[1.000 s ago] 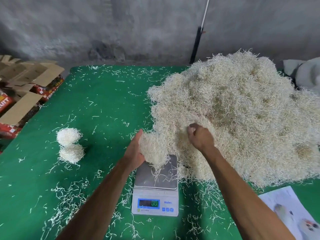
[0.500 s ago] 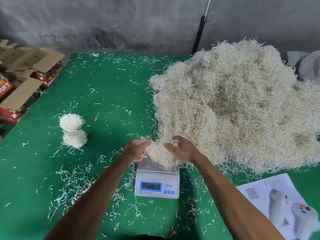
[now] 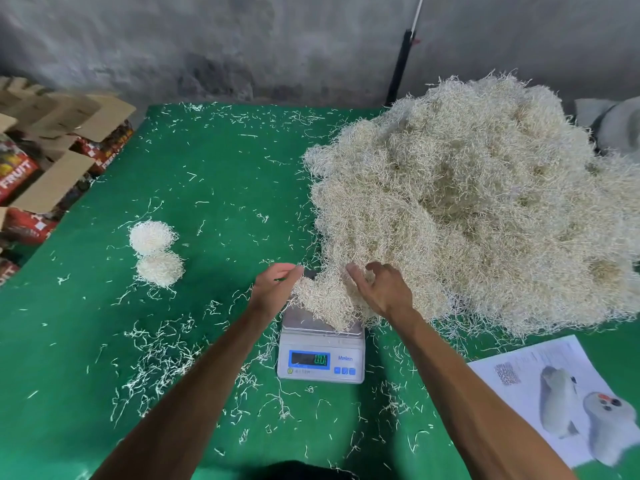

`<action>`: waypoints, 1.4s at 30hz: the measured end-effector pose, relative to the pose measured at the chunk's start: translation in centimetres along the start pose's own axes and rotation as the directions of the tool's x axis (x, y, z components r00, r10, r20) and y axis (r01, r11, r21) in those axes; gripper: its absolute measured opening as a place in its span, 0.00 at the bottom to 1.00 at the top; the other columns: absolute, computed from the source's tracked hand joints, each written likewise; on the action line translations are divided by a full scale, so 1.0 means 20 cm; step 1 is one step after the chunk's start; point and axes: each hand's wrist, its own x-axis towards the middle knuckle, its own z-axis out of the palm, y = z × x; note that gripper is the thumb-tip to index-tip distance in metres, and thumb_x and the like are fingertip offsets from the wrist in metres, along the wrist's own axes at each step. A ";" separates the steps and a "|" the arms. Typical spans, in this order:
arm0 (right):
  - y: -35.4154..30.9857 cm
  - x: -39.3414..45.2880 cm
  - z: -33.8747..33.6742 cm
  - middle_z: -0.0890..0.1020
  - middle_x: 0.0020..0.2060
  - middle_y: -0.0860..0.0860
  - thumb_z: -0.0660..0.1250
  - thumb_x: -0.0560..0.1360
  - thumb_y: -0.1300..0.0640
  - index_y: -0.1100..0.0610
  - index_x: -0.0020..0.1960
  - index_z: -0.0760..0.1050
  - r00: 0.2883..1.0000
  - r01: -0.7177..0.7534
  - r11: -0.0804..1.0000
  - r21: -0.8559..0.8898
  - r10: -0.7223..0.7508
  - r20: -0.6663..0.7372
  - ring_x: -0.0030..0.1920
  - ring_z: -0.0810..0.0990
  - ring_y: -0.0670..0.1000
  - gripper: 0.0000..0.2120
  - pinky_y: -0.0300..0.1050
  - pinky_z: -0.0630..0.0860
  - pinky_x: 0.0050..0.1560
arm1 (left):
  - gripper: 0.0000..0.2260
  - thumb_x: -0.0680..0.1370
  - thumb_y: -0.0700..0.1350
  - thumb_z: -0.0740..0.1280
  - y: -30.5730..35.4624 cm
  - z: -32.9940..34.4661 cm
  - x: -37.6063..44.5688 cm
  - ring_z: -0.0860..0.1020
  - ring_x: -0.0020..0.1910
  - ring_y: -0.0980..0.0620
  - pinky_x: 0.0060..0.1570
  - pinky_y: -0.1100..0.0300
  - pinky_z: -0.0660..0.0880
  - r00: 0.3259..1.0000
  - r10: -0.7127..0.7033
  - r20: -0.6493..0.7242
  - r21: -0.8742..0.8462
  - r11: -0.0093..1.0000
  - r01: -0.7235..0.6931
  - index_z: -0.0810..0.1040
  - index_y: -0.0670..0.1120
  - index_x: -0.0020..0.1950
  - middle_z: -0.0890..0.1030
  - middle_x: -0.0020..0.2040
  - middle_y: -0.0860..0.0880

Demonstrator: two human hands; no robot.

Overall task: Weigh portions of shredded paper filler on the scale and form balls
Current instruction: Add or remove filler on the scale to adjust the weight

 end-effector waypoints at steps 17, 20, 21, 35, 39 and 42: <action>-0.07 -0.09 -0.01 0.75 0.71 0.61 0.42 0.73 0.18 0.53 0.79 0.64 0.995 -0.050 0.998 0.031 0.048 0.083 0.68 0.77 0.61 0.50 0.68 0.74 0.67 | 0.19 0.78 0.60 0.68 -0.03 -0.02 -0.04 0.80 0.51 0.62 0.51 0.57 0.79 0.998 -0.016 0.068 -0.044 0.999 0.019 0.79 0.51 0.63 0.81 0.55 0.59; -0.07 -0.08 -0.01 0.74 0.72 0.61 0.43 0.73 0.18 0.53 0.80 0.63 0.995 -0.053 0.998 0.035 0.050 0.087 0.69 0.77 0.61 0.50 0.68 0.74 0.68 | 0.19 0.78 0.60 0.68 -0.04 -0.02 -0.04 0.80 0.50 0.64 0.48 0.61 0.78 0.998 -0.014 0.062 -0.050 0.999 0.017 0.79 0.52 0.63 0.80 0.54 0.61; -0.07 -0.08 -0.01 0.75 0.71 0.61 0.43 0.74 0.19 0.53 0.80 0.63 0.995 -0.054 0.998 0.037 0.051 0.087 0.68 0.77 0.61 0.50 0.68 0.74 0.68 | 0.19 0.78 0.60 0.68 -0.04 -0.02 -0.04 0.80 0.51 0.64 0.50 0.60 0.79 0.998 -0.015 0.060 -0.051 0.999 0.018 0.79 0.51 0.63 0.80 0.54 0.61; -0.05 -0.06 0.01 0.76 0.70 0.60 0.44 0.74 0.18 0.53 0.79 0.64 0.996 -0.049 0.997 0.062 0.044 0.076 0.64 0.80 0.60 0.49 0.67 0.76 0.65 | 0.16 0.78 0.59 0.69 -0.04 -0.03 -0.01 0.79 0.54 0.62 0.58 0.51 0.80 0.998 -0.041 0.038 -0.060 0.997 0.044 0.79 0.53 0.61 0.80 0.54 0.60; -0.06 -0.04 0.03 0.78 0.67 0.60 0.48 0.76 0.20 0.53 0.78 0.65 0.994 -0.053 0.995 0.085 0.045 0.096 0.62 0.82 0.59 0.46 0.66 0.77 0.64 | 0.19 0.78 0.60 0.69 -0.03 -0.01 -0.01 0.80 0.55 0.56 0.56 0.48 0.81 0.994 -0.103 0.038 -0.085 0.991 0.106 0.78 0.51 0.63 0.80 0.58 0.55; -0.09 -0.03 0.07 0.79 0.66 0.60 0.57 0.81 0.30 0.56 0.79 0.63 0.976 -0.030 0.973 0.230 -0.021 0.215 0.59 0.82 0.57 0.38 0.56 0.78 0.64 | 0.22 0.77 0.62 0.68 0.02 0.06 -0.03 0.83 0.49 0.50 0.42 0.53 0.84 0.956 -0.260 0.137 -0.118 0.954 0.277 0.75 0.50 0.66 0.75 0.60 0.54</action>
